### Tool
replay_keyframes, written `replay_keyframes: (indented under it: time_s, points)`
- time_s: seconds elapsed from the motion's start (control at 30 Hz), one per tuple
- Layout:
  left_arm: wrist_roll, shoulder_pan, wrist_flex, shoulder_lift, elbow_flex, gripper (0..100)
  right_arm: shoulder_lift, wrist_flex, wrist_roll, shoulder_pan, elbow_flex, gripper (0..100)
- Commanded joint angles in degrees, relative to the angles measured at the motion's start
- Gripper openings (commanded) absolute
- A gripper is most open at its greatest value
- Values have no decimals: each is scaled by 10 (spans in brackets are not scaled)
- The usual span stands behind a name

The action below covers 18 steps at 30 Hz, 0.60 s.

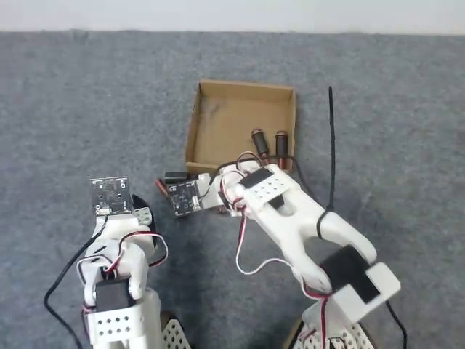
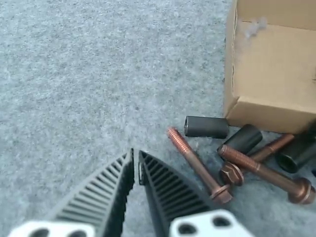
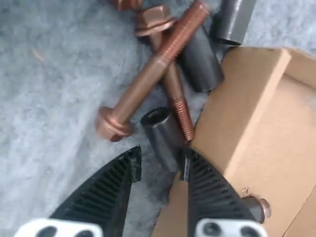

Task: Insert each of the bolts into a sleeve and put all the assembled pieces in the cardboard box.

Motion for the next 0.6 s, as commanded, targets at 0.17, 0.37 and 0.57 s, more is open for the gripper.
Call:
replay_keyframes:
  time_s: [0.17, 0.37, 0.57]
  points:
    - [-8, -3, -6, -4, -9, 12, 80, 3, 8, 30, -109, 113]
    - [-8, -3, -6, -4, -9, 12, 94, 4, 8, 41, -115, 111]
    - [-8, -3, -6, -4, -9, 12, 89, 70, 8, 41, -127, 24]
